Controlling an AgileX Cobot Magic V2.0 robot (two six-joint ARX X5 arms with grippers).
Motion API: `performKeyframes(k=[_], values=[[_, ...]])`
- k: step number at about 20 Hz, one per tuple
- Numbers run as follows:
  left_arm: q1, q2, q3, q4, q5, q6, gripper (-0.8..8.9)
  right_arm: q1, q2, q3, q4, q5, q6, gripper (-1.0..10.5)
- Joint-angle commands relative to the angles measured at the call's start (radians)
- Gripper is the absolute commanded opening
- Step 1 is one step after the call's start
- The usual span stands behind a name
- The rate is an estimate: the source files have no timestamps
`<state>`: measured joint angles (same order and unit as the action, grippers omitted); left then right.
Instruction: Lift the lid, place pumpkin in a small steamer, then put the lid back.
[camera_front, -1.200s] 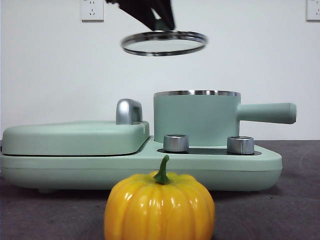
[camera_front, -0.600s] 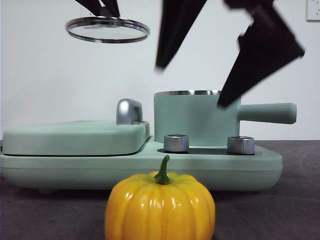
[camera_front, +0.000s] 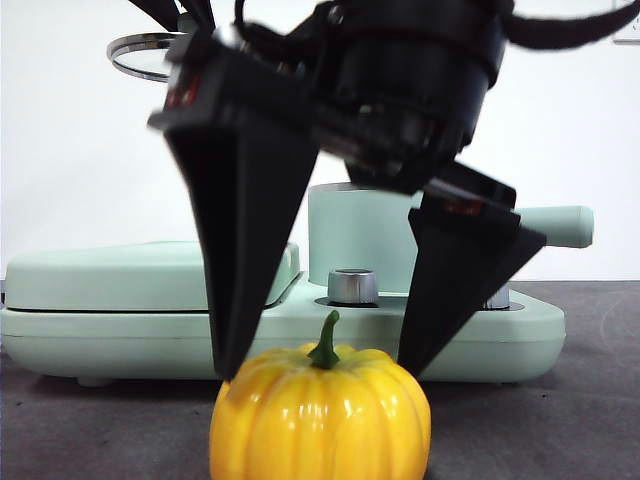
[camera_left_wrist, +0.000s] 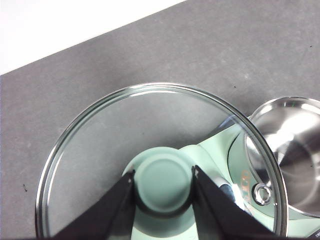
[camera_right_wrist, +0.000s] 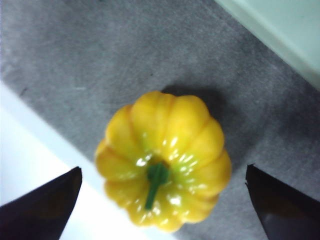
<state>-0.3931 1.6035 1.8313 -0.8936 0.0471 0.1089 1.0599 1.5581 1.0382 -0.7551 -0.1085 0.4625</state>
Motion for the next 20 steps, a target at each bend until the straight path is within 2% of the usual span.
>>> performKeyframes(k=[1,11,15,18,20], values=[[-0.004,-0.002,0.026,0.022,0.0,0.006,0.18,0.022,0.037,0.018,0.013,0.028,0.023,5.2],[-0.004,-0.002,0.026,0.022,0.0,0.003,0.18,0.031,0.104,0.018,0.046,0.028,0.027,5.1],[-0.004,-0.002,0.026,0.023,0.0,0.003,0.18,0.031,0.104,0.019,0.044,0.0,0.027,3.1],[-0.004,-0.002,0.026,0.023,0.0,0.006,0.18,0.031,0.104,0.024,0.039,-0.007,0.027,3.1],[0.006,-0.002,0.026,0.023,0.0,0.007,0.18,0.019,0.104,0.071,-0.031,-0.007,0.019,3.1]])
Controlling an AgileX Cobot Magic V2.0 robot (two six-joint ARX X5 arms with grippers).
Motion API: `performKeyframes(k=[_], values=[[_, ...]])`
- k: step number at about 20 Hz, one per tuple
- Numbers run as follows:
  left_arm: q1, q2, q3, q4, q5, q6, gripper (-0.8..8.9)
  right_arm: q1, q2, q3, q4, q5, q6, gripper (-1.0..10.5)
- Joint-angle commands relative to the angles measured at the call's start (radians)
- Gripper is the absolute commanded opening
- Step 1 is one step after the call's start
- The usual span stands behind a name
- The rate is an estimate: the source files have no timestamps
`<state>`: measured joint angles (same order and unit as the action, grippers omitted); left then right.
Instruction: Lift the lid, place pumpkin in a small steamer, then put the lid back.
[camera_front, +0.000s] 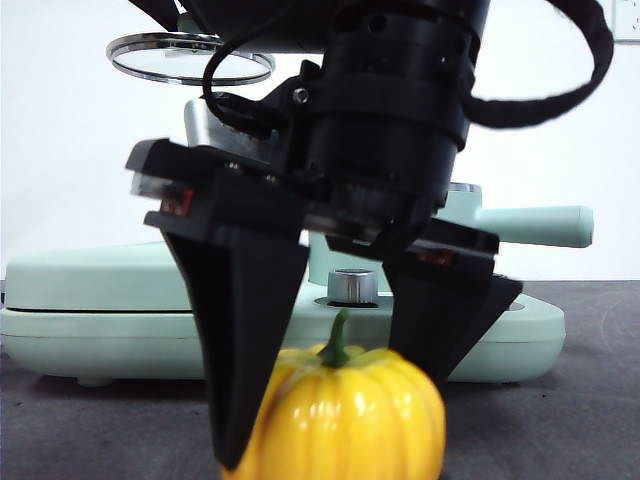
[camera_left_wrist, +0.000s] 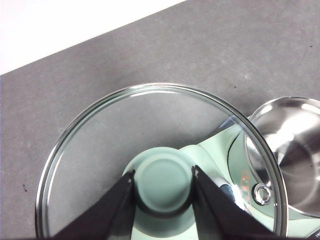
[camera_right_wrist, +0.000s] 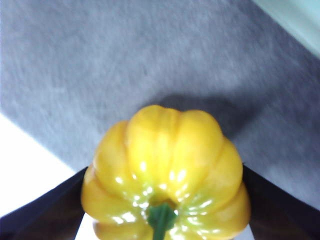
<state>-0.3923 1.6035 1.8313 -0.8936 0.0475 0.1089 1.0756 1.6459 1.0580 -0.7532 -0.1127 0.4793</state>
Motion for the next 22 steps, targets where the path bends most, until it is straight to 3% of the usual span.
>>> performKeyframes(k=[1,7,15,22], values=[[0.017,-0.002,0.026,0.023,0.0,0.006,0.18,-0.01,0.016,0.095,-0.093,-0.003,-0.019,3.1],[0.056,-0.002,0.026,0.023,0.0,-0.002,0.18,-0.122,0.016,0.457,-0.409,0.021,-0.172,3.1],[0.065,-0.002,0.026,0.022,0.0,-0.002,0.18,-0.409,0.142,0.888,-0.55,0.061,-0.326,3.1],[0.065,-0.002,0.026,0.02,0.0,-0.006,0.18,-0.533,0.33,1.012,-0.555,0.061,-0.387,3.1]])
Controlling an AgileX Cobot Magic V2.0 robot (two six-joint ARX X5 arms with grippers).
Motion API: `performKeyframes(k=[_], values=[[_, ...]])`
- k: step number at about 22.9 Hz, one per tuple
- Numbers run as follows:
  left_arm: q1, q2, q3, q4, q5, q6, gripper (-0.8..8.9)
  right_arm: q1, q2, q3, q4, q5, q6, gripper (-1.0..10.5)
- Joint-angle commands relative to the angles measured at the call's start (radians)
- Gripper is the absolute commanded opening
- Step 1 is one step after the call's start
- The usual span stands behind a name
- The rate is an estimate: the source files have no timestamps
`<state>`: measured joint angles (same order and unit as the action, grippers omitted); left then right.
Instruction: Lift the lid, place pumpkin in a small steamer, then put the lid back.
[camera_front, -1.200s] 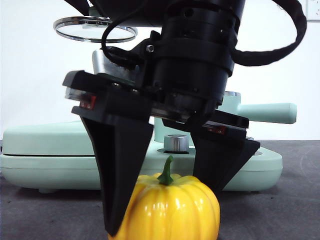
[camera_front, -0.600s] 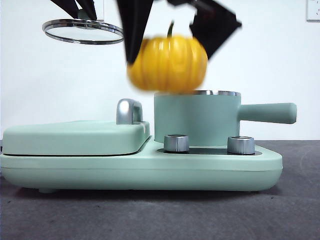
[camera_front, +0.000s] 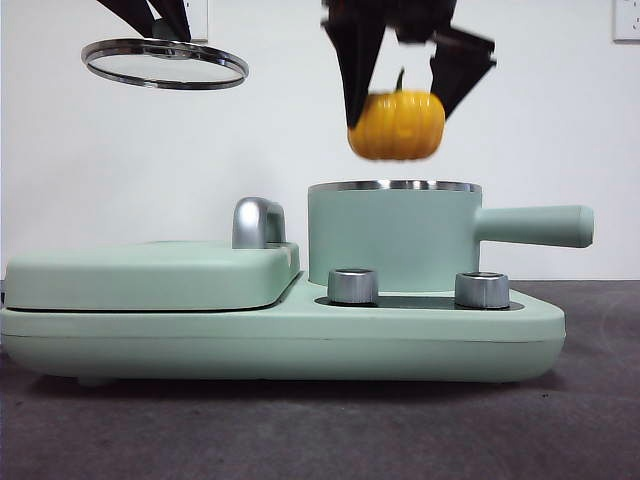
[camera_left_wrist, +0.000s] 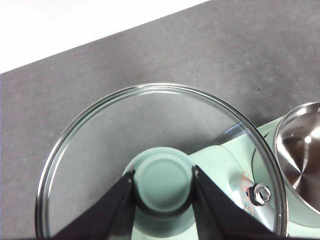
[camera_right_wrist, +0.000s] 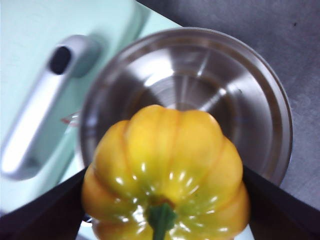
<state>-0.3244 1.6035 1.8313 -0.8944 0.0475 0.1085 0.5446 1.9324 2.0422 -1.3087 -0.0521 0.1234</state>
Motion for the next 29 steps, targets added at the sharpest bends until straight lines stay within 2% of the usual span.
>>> performKeyframes(k=[1,17,29], values=[[-0.003,-0.002,0.026,0.021,0.0,-0.006,0.18,-0.008,0.064,0.028,0.0,0.0,-0.031,3.1],[-0.003,-0.002,0.025,0.026,0.0,-0.013,0.18,-0.003,0.241,0.026,0.033,0.028,-0.034,3.1],[-0.003,-0.002,0.025,0.026,0.0,-0.016,0.18,0.003,0.251,0.025,0.042,0.027,-0.031,3.1]])
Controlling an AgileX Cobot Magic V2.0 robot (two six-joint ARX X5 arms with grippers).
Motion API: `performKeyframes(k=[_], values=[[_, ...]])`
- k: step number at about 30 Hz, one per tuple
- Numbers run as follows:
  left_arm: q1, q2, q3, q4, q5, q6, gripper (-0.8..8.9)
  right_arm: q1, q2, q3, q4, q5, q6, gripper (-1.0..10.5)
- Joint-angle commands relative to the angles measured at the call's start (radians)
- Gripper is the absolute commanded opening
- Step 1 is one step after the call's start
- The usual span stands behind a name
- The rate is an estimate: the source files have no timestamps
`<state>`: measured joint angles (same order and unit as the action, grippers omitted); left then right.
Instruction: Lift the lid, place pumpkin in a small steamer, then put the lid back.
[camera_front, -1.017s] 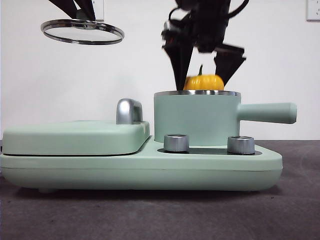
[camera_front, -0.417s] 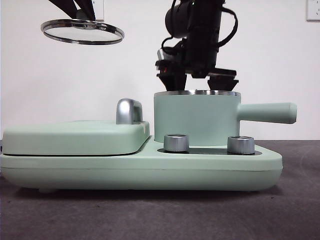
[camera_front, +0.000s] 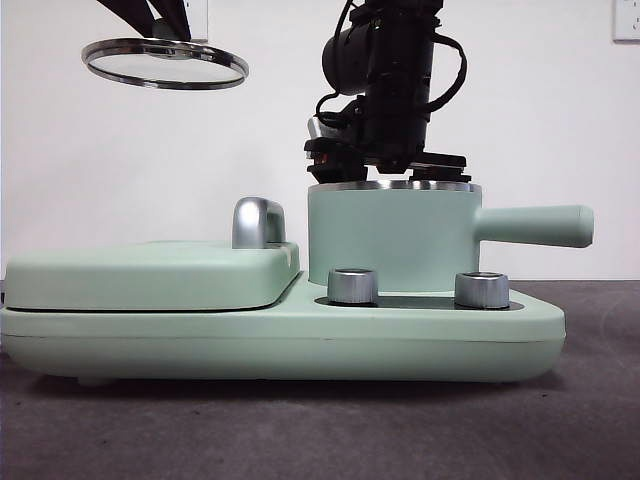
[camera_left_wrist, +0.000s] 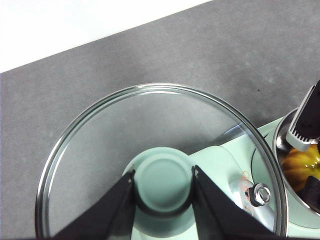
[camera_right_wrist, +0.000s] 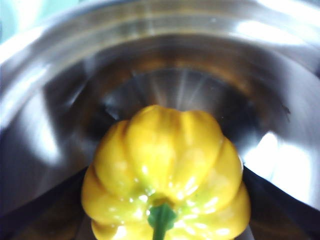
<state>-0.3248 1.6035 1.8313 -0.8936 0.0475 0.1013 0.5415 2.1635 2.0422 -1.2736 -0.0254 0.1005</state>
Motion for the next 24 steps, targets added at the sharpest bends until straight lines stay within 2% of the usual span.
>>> performKeyframes(k=[1,14,16,17,18,24], values=[[-0.003,-0.002,0.025,0.025,0.0,-0.009,0.18,0.006,0.02,0.025,0.006,0.0,-0.008,3.1],[-0.003,-0.002,0.025,0.025,0.001,-0.01,0.18,0.004,0.021,0.024,0.007,0.0,-0.007,3.1],[-0.003,-0.002,0.025,0.025,0.001,-0.012,0.18,0.006,0.021,0.024,0.001,0.0,-0.003,3.7],[-0.003,-0.002,0.025,0.025,0.001,-0.013,0.18,0.006,0.021,0.024,-0.003,0.0,0.001,4.7],[-0.003,-0.002,0.025,0.025,0.001,-0.013,0.18,0.006,0.021,0.024,-0.006,0.001,0.003,5.1],[-0.003,-0.002,0.025,0.025,0.001,-0.013,0.18,0.005,-0.019,0.095,-0.066,0.0,0.004,5.3]])
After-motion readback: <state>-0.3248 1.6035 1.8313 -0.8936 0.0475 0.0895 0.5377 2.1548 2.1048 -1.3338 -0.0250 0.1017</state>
